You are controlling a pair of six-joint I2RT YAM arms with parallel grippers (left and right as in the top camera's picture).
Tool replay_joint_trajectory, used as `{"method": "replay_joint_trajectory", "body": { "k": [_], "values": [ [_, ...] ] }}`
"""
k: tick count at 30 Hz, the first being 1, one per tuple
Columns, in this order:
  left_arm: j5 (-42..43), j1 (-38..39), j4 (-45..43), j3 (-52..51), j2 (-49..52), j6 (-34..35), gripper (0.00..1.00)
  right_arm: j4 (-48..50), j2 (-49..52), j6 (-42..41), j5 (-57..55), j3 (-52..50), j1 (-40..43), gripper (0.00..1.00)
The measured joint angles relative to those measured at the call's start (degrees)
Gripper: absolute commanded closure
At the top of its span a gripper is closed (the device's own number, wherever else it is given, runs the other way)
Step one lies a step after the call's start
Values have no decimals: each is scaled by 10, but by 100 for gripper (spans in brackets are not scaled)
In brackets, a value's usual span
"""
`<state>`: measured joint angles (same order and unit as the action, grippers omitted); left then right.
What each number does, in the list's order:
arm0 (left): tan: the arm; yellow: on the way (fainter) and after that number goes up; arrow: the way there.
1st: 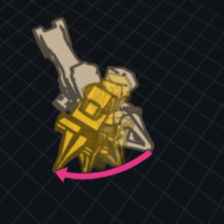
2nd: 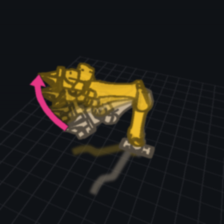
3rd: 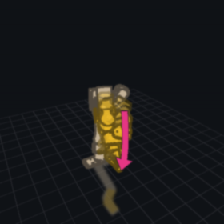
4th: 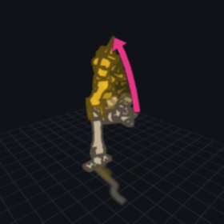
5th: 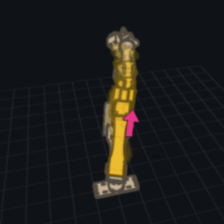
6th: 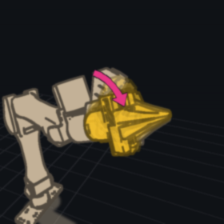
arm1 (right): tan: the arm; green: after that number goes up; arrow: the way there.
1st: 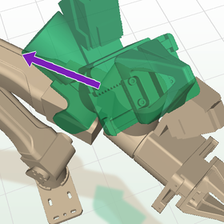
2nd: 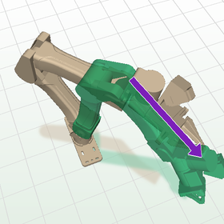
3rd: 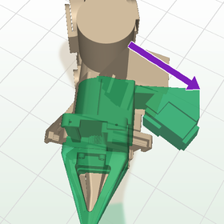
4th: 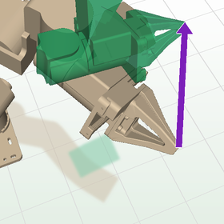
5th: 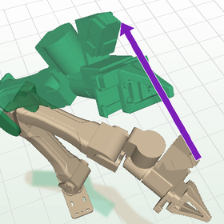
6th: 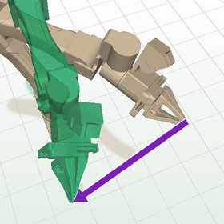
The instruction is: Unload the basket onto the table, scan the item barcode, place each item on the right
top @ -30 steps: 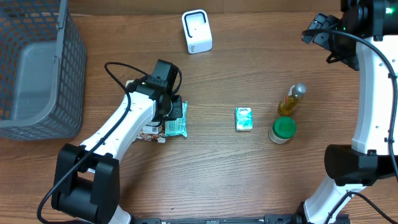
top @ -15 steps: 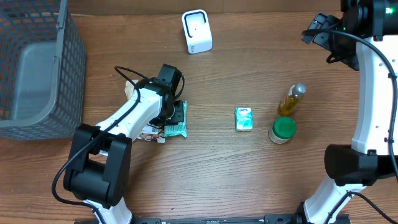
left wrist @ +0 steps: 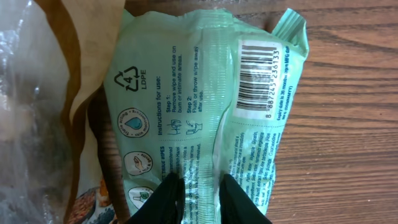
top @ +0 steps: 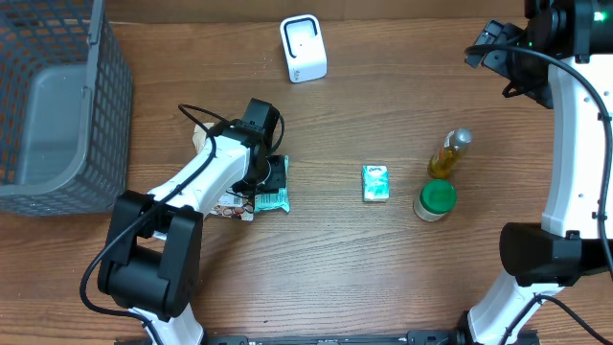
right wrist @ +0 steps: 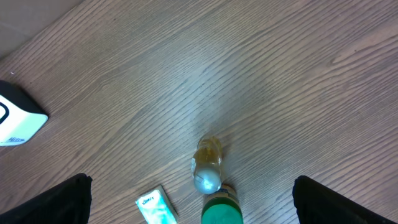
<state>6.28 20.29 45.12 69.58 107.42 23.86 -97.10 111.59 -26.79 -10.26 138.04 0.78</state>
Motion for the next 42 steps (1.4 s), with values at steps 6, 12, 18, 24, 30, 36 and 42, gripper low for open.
{"method": "replay_joint_trajectory", "body": {
  "k": [6, 12, 18, 24, 30, 36, 42],
  "values": [
    [3, 18, 0, 0, 0, 0, 78, 0, 0, 0, 0, 0, 0, 0],
    [6, 52, -2, 0, 0, 0, 77, 0, 0, 0, 0, 0, 0, 0],
    [-7, 78, -2, 0, 0, 0, 76, 0, 0, 0, 0, 0, 0, 0],
    [-10, 93, -2, 0, 0, 0, 96, 0, 0, 0, 0, 0, 0, 0],
    [-2, 96, 70, 31, 2, 2, 88, 0, 0, 0, 0, 0, 0, 0],
    [-16, 91, 111, 120, 3, 2, 66, 0, 0, 0, 0, 0, 0, 0],
    [-22, 90, 105, 119, 3, 2, 60, 0, 0, 0, 0, 0, 0, 0]
  ]
}}
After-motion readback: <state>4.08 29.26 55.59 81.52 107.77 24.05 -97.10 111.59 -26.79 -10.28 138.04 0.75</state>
